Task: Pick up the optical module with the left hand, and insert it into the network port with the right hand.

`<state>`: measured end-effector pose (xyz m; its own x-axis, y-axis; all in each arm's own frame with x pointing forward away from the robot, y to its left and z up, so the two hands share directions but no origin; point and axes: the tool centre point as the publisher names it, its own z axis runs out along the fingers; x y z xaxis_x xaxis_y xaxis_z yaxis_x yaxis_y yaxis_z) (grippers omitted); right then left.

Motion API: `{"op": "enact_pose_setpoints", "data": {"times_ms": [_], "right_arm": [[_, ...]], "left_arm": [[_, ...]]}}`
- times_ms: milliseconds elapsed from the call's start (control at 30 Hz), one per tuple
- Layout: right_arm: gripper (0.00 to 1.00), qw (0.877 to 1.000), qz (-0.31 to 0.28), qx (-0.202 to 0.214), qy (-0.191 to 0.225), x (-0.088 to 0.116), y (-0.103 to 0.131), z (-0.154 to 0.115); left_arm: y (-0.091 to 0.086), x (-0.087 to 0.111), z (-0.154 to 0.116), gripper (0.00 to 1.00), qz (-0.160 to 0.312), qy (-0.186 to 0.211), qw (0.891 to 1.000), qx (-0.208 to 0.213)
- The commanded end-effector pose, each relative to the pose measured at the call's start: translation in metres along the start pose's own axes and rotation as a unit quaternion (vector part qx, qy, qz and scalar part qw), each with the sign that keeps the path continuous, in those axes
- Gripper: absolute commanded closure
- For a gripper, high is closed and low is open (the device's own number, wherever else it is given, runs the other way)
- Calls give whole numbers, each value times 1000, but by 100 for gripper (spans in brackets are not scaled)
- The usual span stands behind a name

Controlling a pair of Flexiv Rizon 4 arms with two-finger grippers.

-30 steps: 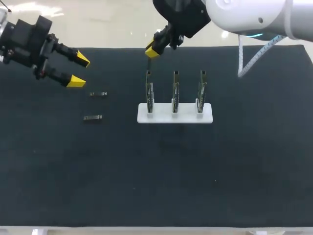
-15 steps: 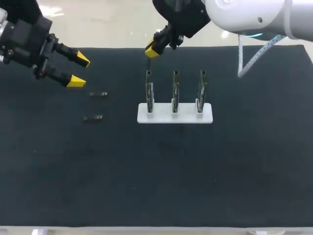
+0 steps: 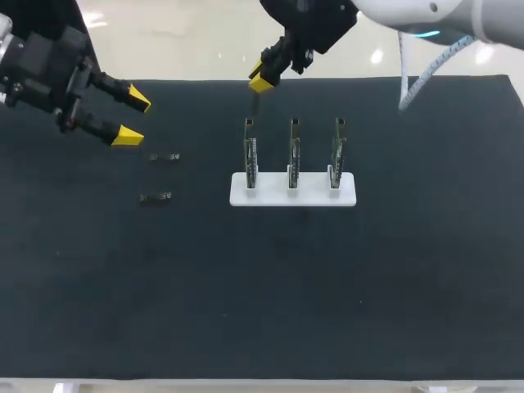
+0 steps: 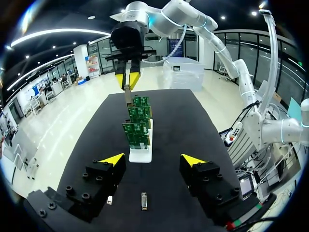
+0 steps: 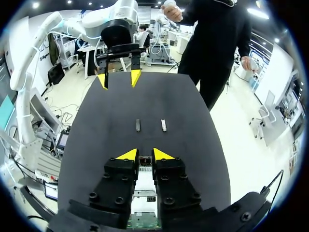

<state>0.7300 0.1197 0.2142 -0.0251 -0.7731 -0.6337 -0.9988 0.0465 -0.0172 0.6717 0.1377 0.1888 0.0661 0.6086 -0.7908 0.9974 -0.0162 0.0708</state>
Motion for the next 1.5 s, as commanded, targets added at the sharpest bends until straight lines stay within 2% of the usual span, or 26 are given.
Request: {"op": "enact_pose_setpoints", "data": {"times_ms": [33, 167, 600, 1500], "right_arm": [[100, 1000, -5, -22, 8, -6, -9, 8], [100, 999, -14, -29, 19, -8, -10, 14], [100, 999, -22, -28, 19, -4, -15, 27], [100, 998, -31, -39, 38, 6, -15, 33]], "left_arm": [[1, 0, 0, 0, 0, 2, 1000, 1], [1, 0, 0, 0, 0, 2, 1000, 1], [1, 0, 0, 0, 0, 2, 1000, 1], [1, 0, 0, 0, 0, 2, 1000, 1]]}}
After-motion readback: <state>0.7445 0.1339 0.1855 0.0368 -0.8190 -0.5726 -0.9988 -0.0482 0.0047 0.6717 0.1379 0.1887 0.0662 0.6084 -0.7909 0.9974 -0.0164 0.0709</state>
